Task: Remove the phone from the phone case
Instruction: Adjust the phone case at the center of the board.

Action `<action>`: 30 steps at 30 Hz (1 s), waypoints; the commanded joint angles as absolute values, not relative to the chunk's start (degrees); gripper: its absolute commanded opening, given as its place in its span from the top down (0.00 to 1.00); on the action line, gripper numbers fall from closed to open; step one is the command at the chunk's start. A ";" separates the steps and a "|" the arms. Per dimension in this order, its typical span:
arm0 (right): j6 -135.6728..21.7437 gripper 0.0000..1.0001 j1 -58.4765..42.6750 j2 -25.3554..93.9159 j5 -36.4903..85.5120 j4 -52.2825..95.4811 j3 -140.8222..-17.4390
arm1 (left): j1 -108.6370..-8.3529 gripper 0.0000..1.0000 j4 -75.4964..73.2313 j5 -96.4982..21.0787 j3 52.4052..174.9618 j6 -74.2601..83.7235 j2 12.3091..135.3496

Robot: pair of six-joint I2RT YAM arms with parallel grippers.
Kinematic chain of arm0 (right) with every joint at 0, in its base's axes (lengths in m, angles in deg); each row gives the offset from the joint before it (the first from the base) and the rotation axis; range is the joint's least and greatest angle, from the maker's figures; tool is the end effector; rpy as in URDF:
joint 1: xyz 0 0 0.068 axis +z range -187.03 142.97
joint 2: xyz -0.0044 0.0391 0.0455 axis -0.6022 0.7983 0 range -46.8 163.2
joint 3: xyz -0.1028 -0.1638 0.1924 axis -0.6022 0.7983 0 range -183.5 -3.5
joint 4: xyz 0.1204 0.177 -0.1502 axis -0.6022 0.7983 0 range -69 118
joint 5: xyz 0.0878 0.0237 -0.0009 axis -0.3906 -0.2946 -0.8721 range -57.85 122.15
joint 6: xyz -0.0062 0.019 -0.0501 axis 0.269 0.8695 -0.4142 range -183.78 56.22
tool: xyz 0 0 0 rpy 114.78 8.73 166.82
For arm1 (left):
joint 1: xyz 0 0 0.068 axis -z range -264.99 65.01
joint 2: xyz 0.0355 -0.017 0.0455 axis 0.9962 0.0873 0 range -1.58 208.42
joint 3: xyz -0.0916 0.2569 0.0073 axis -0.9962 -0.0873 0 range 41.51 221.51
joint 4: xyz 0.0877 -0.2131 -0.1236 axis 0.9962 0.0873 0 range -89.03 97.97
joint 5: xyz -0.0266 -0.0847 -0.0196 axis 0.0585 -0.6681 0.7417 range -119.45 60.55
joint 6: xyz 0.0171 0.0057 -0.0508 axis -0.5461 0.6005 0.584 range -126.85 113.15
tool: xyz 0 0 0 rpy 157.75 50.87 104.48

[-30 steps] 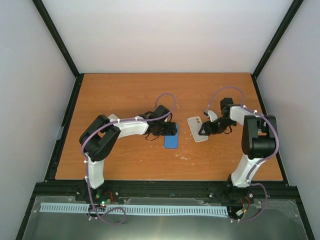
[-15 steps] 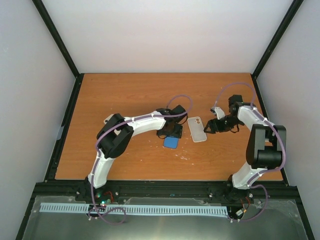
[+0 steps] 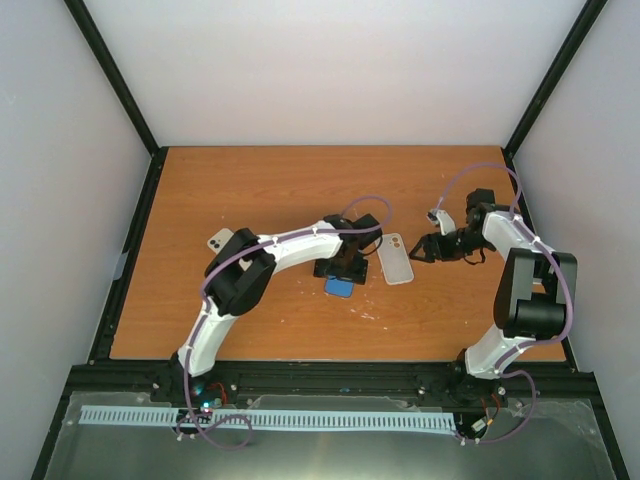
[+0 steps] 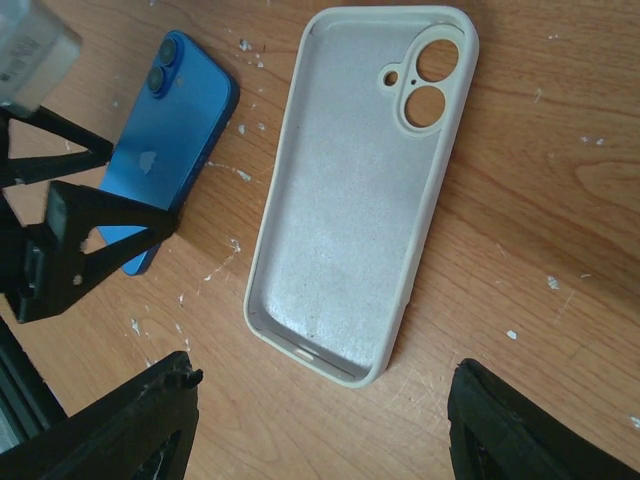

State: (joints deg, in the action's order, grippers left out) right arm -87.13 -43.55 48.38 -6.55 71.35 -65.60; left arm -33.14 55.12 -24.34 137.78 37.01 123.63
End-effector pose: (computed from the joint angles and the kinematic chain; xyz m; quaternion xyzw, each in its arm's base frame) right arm 0.2942 -0.0114 0.1918 -0.1567 0.9290 0.3056 0.1376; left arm 0.2674 -0.3354 0.1545 0.0668 0.9950 -0.0148 0.0733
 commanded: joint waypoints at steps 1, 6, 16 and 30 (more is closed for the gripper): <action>-88.39 0.32 -44.21 47.04 -8.98 71.43 -66.01 | -32.87 0.12 62.03 -26.17 142.87 36.28 128.44; -88.32 0.32 -44.75 46.63 -10.26 71.66 -66.20 | -32.92 0.16 60.77 -27.61 142.81 35.28 129.49; -93.97 0.35 -45.30 43.55 -16.46 75.58 -66.22 | -34.46 0.40 56.71 -27.65 139.76 31.03 121.49; -150.90 0.44 -45.21 44.47 -29.42 107.31 -73.80 | -45.19 0.44 5.57 -79.35 106.33 18.51 96.61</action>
